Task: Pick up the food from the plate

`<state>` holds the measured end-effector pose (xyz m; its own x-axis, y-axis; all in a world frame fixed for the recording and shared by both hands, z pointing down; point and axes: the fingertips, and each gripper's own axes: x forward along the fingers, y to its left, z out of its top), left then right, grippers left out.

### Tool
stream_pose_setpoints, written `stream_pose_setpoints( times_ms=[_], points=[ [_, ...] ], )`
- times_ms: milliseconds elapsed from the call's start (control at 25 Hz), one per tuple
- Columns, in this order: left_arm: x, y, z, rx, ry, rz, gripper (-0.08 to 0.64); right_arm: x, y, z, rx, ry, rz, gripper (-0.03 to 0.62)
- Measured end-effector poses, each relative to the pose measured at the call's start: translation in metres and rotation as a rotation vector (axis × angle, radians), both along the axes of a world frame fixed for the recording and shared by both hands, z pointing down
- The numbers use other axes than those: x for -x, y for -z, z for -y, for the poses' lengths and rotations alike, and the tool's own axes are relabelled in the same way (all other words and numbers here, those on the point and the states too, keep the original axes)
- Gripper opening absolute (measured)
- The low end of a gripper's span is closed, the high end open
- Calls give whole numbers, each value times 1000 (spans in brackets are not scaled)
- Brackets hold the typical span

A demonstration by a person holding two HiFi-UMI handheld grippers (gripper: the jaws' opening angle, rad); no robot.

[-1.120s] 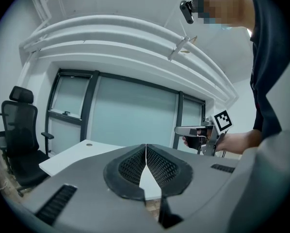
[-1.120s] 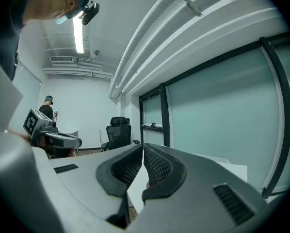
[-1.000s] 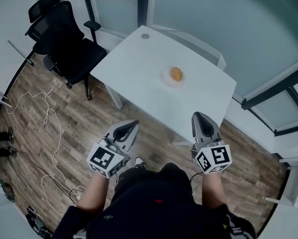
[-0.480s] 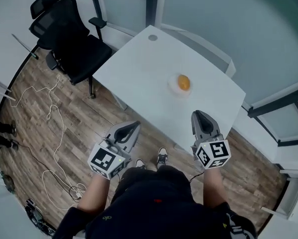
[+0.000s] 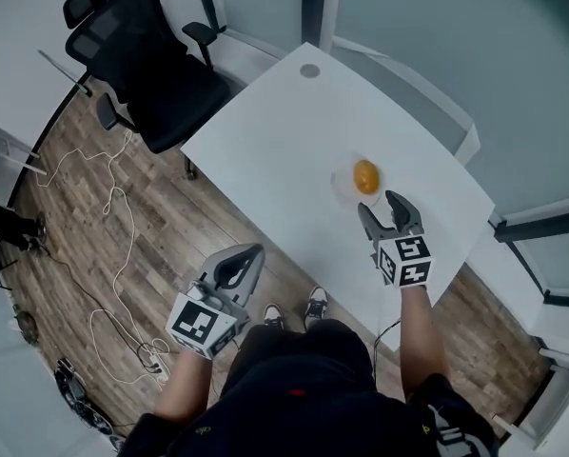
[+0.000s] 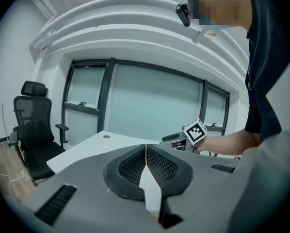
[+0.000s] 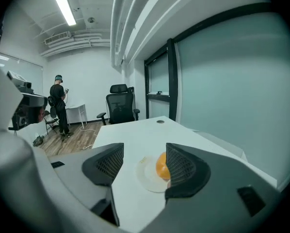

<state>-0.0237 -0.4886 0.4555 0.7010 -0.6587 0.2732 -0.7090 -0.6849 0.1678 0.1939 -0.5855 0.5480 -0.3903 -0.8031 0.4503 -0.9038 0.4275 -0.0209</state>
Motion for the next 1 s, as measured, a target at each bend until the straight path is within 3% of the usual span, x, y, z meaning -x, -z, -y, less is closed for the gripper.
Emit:
stream_pose_setpoints(
  times_ms=[280,680,1000],
  points=[
    [4,-35,21,109,89,21,23,-18,-84,70,142,2,-59,364],
    [15,-56,27,162,174,57,23,-22,-162,111,271,17,-111,391],
    [27,-49,20,147,196,55,23,-16,-137,107,179,-1,-152,374]
  ],
)
